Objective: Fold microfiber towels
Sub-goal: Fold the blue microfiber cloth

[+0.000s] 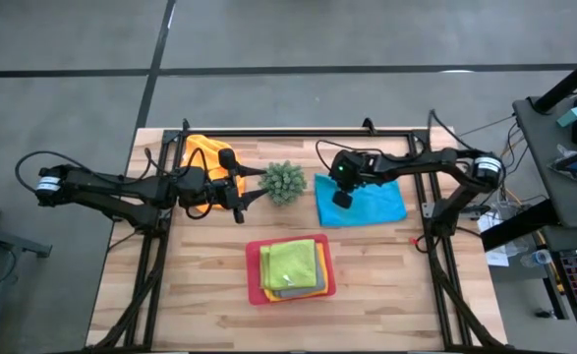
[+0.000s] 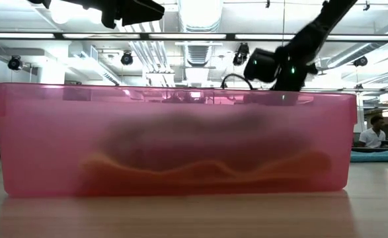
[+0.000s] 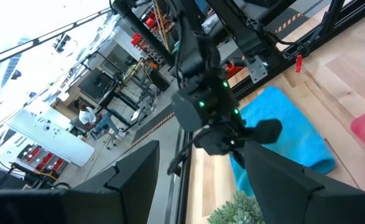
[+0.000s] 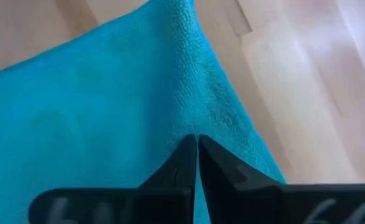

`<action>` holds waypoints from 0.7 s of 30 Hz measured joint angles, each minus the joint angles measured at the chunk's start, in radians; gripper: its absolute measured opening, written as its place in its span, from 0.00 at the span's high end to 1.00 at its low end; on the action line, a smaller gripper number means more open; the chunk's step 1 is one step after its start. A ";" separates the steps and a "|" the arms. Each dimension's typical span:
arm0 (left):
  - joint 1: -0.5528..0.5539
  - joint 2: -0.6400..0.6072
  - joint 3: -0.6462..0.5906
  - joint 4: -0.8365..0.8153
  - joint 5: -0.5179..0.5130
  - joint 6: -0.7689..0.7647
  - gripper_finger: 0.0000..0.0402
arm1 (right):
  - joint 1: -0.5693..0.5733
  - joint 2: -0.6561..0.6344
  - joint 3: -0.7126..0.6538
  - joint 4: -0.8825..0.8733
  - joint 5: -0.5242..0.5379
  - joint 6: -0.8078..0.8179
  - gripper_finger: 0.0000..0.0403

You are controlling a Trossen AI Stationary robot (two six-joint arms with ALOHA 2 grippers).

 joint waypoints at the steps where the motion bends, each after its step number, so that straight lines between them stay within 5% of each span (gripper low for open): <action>1: 0.000 0.000 0.000 0.000 0.000 0.000 0.45 | -0.001 0.014 -0.015 0.032 0.015 -0.004 0.97; 8: 0.000 0.000 0.000 0.004 0.000 -0.003 0.45 | -0.002 0.069 -0.009 0.095 0.189 -0.029 0.97; 15: 0.000 0.000 0.000 0.003 0.000 -0.003 0.45 | -0.001 0.019 0.087 0.033 0.176 -0.049 0.97; 21: 0.000 0.000 0.000 0.002 0.000 -0.003 0.45 | -0.001 0.025 0.109 0.095 0.024 0.008 0.97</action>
